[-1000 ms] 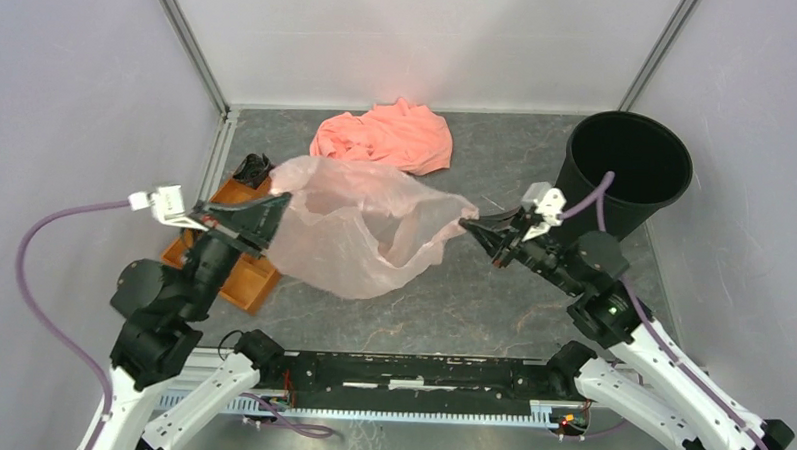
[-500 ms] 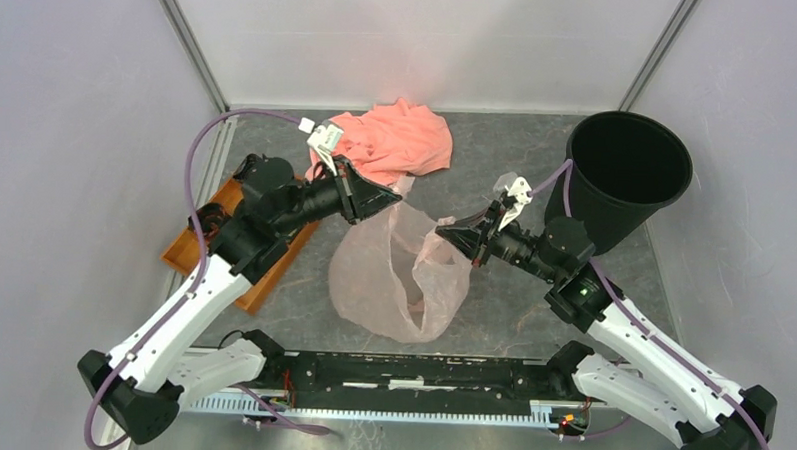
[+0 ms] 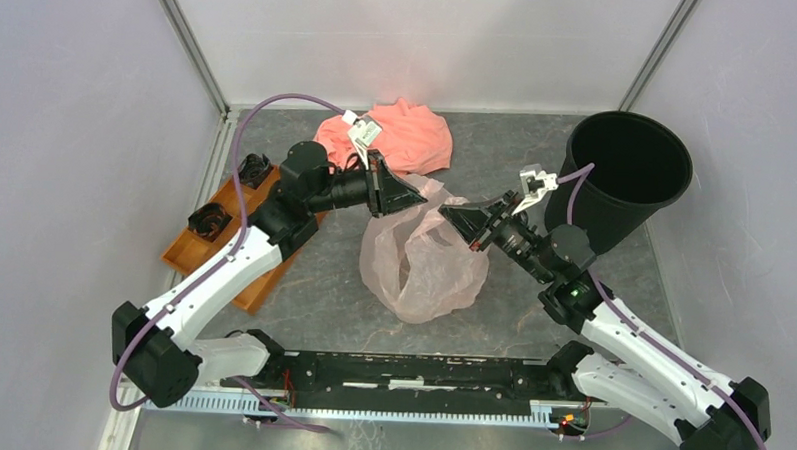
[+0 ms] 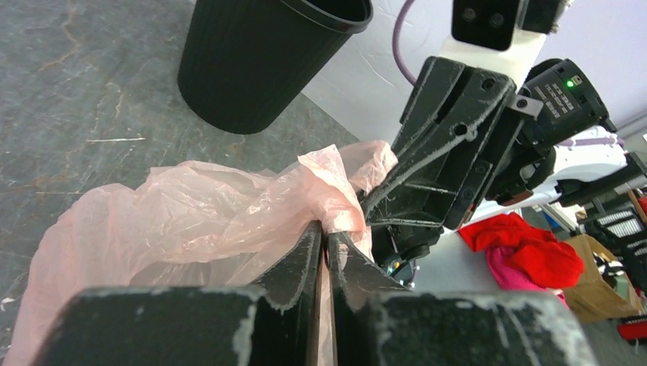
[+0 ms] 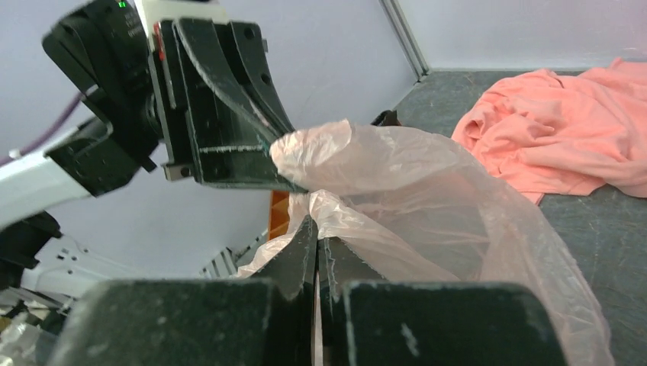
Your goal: Put the trash bags into the trash bin
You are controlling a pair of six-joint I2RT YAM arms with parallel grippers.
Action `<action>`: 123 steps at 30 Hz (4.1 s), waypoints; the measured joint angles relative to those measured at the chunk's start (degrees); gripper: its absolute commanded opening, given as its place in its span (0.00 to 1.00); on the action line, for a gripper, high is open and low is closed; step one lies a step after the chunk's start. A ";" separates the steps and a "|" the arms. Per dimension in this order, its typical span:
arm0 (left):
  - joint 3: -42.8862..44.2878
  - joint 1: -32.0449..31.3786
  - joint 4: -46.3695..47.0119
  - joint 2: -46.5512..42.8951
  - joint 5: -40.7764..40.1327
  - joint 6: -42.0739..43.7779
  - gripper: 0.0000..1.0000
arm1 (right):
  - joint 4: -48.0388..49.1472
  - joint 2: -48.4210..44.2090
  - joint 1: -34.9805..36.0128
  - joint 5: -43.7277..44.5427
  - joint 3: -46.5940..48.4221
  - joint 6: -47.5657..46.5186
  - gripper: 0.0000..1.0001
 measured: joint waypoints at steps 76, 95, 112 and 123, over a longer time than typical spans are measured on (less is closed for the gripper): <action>-4.15 0.24 -14.29 -7.26 -20.28 6.05 0.02 | -63.89 25.05 -12.44 64.59 34.77 -45.64 0.60; -4.15 0.68 -14.34 -7.26 -19.96 6.08 0.02 | -59.12 31.21 -12.55 72.37 35.50 -49.62 0.35; -4.13 3.48 -14.64 -7.74 -20.74 6.08 0.02 | -58.25 30.51 -11.76 66.40 36.48 -51.49 0.08; -4.04 3.61 -16.70 -10.34 -27.80 9.09 0.02 | -69.53 27.54 1.33 53.96 37.40 -44.00 0.00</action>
